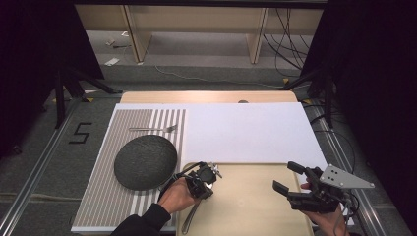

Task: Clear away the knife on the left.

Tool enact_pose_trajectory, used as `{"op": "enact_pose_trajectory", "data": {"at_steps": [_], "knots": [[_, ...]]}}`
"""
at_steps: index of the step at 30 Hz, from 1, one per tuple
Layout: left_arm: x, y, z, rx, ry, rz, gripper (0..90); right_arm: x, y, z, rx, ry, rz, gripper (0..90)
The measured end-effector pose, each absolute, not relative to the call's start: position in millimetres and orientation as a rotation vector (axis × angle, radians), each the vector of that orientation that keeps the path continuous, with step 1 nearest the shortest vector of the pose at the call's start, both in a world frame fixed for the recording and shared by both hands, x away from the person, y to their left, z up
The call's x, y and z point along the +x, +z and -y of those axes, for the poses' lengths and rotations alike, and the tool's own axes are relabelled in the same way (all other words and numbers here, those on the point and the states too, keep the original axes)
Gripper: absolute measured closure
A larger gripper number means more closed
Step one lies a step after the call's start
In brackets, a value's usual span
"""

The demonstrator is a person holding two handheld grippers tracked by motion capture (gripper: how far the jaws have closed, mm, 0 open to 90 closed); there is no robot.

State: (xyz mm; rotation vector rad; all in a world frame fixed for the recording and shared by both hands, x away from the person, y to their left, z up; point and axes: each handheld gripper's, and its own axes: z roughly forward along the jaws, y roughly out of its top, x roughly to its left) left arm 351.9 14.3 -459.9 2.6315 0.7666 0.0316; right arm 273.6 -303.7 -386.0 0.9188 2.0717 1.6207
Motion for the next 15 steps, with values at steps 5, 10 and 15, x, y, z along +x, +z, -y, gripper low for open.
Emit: {"op": "enact_pose_trajectory", "data": {"at_steps": [5,10,15], "knots": [[351.5,-459.8,-20.9,2.634,0.040,-0.781,89.8,273.7,-386.1,303.7,0.920,1.621,-2.072,18.7],[350.5,-459.8,-26.3,2.627,0.032,-0.788,89.9,273.5,-386.0,303.6,0.919,1.621,-2.071,18.8],[349.1,-460.1,-28.4,2.624,0.024,-0.796,89.9,273.3,-386.0,303.8,0.918,1.621,-2.070,18.8]]}}
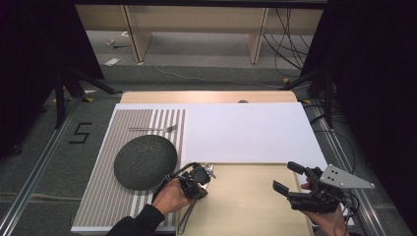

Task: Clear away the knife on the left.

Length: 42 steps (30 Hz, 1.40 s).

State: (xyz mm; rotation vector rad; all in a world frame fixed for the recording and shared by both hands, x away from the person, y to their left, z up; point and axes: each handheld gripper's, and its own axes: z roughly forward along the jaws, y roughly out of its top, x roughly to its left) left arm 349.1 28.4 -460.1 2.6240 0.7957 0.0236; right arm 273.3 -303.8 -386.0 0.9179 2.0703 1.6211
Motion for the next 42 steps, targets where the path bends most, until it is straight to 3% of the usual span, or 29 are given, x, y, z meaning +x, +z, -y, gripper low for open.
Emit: {"op": "enact_pose_trajectory", "data": {"at_steps": [28,38,42], "knots": [[346.9,-460.9,-57.8,2.560,-0.011,-0.919,89.1,273.4,-386.2,303.2,0.917,1.621,-2.070,18.7],[347.7,-450.8,-61.0,2.424,-0.045,-0.930,55.2,273.5,-386.2,303.4,0.917,1.624,-2.072,18.7],[347.3,-446.4,-62.4,2.361,-0.048,-0.916,45.5,273.4,-386.2,303.4,0.917,1.625,-2.072,18.7]]}}
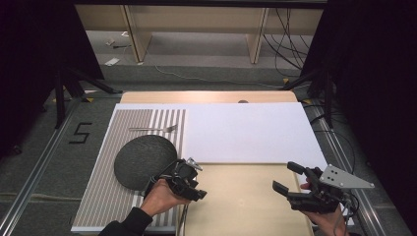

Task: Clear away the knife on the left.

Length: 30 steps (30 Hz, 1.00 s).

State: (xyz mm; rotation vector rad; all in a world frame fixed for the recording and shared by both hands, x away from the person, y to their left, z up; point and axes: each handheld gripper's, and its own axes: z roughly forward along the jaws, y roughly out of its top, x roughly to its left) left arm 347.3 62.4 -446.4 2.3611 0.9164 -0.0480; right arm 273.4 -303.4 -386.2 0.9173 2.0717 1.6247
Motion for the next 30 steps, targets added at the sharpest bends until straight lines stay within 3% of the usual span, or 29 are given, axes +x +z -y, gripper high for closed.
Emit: {"op": "enact_pose_trajectory", "data": {"at_steps": [12,30], "knots": [[340.0,-434.4,-65.7,2.210,-0.063,-0.824,24.6,273.0,-385.9,303.3,0.909,1.631,-2.071,18.6],[326.1,-414.0,-88.6,1.923,0.096,-0.702,21.0,272.9,-386.1,303.0,0.909,1.633,-2.072,18.5]]}}
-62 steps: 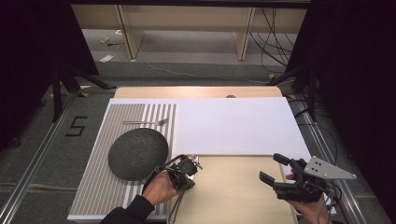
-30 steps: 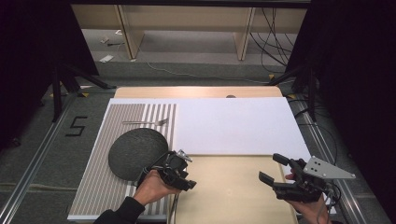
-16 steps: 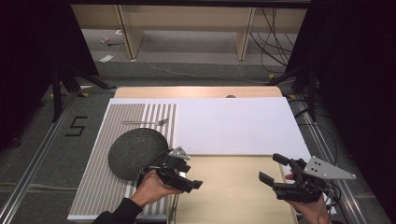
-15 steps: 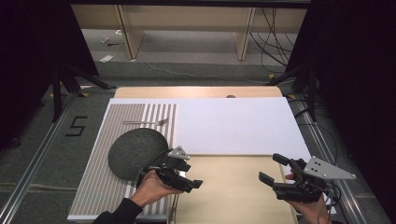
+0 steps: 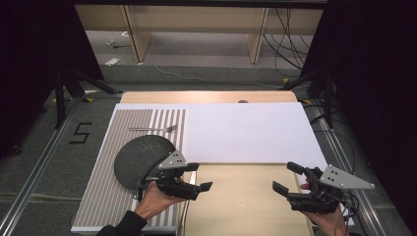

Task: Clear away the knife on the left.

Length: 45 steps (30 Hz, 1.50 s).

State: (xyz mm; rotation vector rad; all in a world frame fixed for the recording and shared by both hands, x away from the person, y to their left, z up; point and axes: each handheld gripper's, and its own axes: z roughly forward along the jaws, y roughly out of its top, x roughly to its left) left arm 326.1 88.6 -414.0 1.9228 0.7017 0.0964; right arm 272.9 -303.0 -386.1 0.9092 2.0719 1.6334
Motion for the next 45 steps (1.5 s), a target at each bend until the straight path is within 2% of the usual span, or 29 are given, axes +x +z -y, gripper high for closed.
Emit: {"op": "enact_pose_trajectory", "data": {"at_steps": [20,45], "knots": [[311.5,-408.2,-121.1,1.808,0.232,-0.699,19.8,272.6,-386.5,302.7,0.911,1.638,-2.074,18.2],[294.5,-409.9,-139.6,1.740,0.292,-0.717,17.7,270.1,-386.9,303.4,0.918,1.640,-2.082,16.9]]}}
